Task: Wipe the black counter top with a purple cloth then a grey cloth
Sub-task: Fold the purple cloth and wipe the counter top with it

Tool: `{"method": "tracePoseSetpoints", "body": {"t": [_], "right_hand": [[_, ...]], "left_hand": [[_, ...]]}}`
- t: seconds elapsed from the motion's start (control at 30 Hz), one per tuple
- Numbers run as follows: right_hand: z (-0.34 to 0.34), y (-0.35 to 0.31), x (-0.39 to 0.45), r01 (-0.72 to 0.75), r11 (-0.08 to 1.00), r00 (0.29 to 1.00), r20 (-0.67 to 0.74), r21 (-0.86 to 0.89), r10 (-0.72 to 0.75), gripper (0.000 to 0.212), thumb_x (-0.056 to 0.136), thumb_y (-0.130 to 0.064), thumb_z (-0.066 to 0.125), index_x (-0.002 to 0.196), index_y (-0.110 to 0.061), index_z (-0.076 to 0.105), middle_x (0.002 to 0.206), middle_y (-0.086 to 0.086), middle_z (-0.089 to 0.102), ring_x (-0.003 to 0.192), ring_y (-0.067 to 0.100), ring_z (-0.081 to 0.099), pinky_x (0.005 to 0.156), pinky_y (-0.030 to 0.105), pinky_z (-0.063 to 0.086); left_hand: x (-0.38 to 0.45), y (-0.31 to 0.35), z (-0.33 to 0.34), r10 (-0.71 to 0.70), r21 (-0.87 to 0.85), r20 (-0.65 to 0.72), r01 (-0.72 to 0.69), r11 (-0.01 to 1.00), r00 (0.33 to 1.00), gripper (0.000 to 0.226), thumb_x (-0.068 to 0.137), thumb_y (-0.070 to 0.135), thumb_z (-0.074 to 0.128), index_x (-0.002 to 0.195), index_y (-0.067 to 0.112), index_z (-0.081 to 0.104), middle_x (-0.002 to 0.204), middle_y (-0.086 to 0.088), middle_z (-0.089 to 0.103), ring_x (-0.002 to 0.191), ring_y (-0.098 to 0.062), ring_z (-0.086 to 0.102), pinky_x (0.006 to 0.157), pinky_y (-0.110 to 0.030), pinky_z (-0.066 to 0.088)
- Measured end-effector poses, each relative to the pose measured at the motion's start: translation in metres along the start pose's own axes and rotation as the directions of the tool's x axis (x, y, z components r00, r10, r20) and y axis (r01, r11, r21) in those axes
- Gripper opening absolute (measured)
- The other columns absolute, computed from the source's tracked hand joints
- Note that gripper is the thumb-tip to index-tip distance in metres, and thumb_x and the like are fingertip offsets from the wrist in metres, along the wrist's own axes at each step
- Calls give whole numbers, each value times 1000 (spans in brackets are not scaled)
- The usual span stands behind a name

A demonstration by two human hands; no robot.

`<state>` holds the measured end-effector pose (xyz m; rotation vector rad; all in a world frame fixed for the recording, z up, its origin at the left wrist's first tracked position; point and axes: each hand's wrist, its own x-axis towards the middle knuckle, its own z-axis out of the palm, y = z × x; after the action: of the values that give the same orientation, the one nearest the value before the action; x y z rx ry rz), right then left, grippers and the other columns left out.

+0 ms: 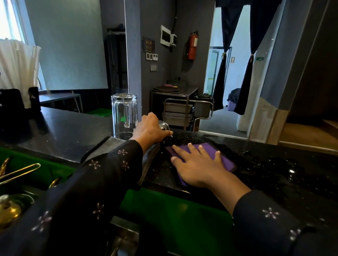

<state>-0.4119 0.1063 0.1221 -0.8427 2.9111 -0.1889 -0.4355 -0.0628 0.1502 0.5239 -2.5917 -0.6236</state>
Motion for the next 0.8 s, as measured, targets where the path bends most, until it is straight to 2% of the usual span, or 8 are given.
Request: {"method": "tracePoseSetpoints", "body": {"t": [0.1,0.17,0.3,0.37,0.5,0.6,0.67,0.8], "right_hand": [[1,1,0,0,1000,1000,-8,4,0,55,96,-61,13,148,-49,0,162,-2,-8,149,26,-9,109,64,-14],[1,1,0,2,1000,1000,-12,10,-2,55,96,-61,13,148,-49,0,162,-2,-7,149,26,-9,110,64,-14],[-4,1,3,-42,999,999,-5,32,42,55,96,-61,13,149,-48,2,163,-2,-6,149,27,-8,110,64,-13],[-8,-1,3,-85,995,996,-5,59,86,55,97,-58,13,150,-46,3,163,0,-6,149,28,-8,111,65,-13],[-11,-10,-9,-100,994,995,11,39,100,54,100,-52,16,152,-41,4,163,3,-6,148,31,-8,110,67,-11],[-7,-8,-27,-50,999,999,13,13,50,54,100,-47,21,152,-40,4,163,3,-5,148,31,-7,110,68,-9],[-6,7,-39,-24,999,1000,1,23,24,54,101,-45,21,151,-40,5,163,1,-4,149,28,-6,111,66,-9],[-11,66,-58,-132,990,991,-32,47,133,52,99,-55,9,150,-45,4,163,-2,-3,149,25,-3,112,63,-8]], "left_hand": [[0,0,0,-30,-2,10,30,1000,999,65,74,43,76,120,7,46,116,-13,53,102,-28,56,79,-37,48],[-1,-1,1,-37,22,22,37,999,999,72,75,46,74,125,6,43,122,-15,51,109,-32,54,89,-43,50],[-10,4,-4,19,64,39,-21,998,999,81,83,51,62,140,5,29,139,-20,40,127,-37,42,103,-49,41],[-22,12,-11,89,82,48,-93,992,995,68,90,43,55,141,6,30,142,-18,38,131,-35,39,106,-47,38],[-59,19,-18,223,101,138,-238,966,965,41,94,24,47,132,8,45,135,-15,47,125,-29,46,105,-43,39],[-96,20,-13,364,62,239,-388,919,900,41,98,19,41,137,6,43,140,-14,46,129,-26,44,108,-33,31],[-111,22,-6,417,31,252,-438,898,873,42,101,22,36,140,6,40,143,-14,45,133,-24,42,109,-28,26],[-118,23,6,335,56,323,-372,927,885,52,101,37,32,146,11,32,152,-9,35,141,-21,31,115,-32,18]]}}
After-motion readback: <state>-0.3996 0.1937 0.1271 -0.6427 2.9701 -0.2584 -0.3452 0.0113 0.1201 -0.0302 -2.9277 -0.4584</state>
